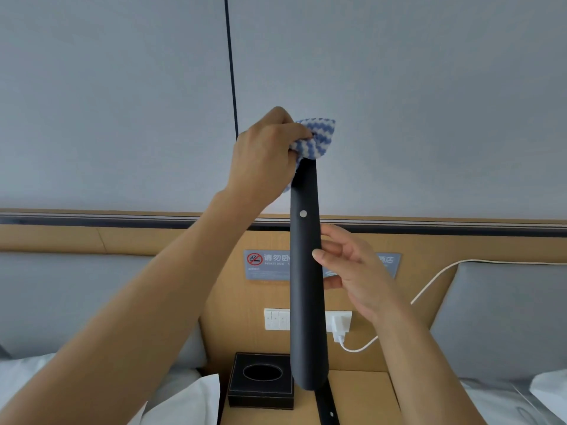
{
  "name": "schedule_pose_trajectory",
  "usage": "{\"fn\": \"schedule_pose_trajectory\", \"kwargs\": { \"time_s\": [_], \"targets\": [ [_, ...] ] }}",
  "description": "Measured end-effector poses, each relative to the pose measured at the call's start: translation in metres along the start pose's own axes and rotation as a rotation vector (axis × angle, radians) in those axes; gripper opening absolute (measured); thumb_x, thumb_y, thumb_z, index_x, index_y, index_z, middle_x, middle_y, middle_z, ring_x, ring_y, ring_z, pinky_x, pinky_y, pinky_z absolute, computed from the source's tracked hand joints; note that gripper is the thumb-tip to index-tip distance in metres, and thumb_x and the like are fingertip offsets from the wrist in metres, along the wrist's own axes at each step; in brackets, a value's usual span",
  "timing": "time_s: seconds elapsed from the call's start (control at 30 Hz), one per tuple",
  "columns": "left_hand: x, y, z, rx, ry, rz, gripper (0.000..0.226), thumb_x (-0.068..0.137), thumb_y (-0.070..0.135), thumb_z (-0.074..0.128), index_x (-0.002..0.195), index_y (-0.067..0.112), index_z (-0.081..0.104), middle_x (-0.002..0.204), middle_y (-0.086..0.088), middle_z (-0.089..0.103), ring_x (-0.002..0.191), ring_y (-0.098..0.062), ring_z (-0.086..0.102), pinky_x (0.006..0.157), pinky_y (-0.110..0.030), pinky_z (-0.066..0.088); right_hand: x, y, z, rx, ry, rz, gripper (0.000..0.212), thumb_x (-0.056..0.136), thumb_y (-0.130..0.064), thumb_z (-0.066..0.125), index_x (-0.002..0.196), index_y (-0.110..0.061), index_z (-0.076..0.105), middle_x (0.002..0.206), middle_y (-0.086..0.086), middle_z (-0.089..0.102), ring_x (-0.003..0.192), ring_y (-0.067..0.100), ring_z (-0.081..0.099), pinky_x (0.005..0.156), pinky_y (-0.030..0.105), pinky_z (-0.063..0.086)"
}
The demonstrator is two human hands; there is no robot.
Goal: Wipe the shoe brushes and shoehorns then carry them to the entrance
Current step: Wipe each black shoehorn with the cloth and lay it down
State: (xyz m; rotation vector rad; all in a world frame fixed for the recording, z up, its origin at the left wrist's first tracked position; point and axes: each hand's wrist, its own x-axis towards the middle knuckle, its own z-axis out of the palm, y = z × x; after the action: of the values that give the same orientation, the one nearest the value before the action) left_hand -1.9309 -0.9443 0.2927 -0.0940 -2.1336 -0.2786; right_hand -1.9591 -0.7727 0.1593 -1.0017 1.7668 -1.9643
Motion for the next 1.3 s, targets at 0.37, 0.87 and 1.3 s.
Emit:
{"fn": "schedule_pose_trajectory", "kwargs": {
  "time_s": [0.37,0.87,1.3],
  "targets": [
    [-0.056,0.028,0.032,-0.105,-0.202,0.004,0.035,0.084,0.007,0.061,0.114,0.019,0.074,0.100,-0.007,0.063,0.087,-0.032,0.062,0.071,-0.045,0.051,0.010,-0.002,-0.009,0.155,0.247,-0.054,0.036,0.094,0.008,0.060,0.120,-0.016,0.062,0.098,0.009,0.078,0.093,0.026,0.076,0.071,0.033,0.061],
    [-0.100,0.035,0.045,-0.089,-0.217,-0.214,0.029,0.093,0.022,0.060,0.121,0.017,0.066,0.092,-0.008,0.052,0.076,-0.032,0.058,0.067,-0.044,0.049,0.011,0.012,0.003,0.688,0.456,-0.006,0.025,0.102,-0.024,0.055,0.124,-0.017,0.063,0.117,0.009,0.074,0.098,0.031,0.075,0.070,0.035,0.061],
    [-0.123,-0.038,0.028,0.033,-0.183,-0.421,0.018,0.090,0.008,0.060,0.102,0.011,0.073,0.084,-0.005,0.054,0.069,-0.020,0.048,0.059,-0.027,0.031,-0.002,0.013,-0.014,0.715,0.557,-0.074,0.038,0.100,-0.027,0.054,0.134,-0.011,0.058,0.127,0.011,0.069,0.113,0.034,0.069,0.091,0.053,0.058]
  ]
}}
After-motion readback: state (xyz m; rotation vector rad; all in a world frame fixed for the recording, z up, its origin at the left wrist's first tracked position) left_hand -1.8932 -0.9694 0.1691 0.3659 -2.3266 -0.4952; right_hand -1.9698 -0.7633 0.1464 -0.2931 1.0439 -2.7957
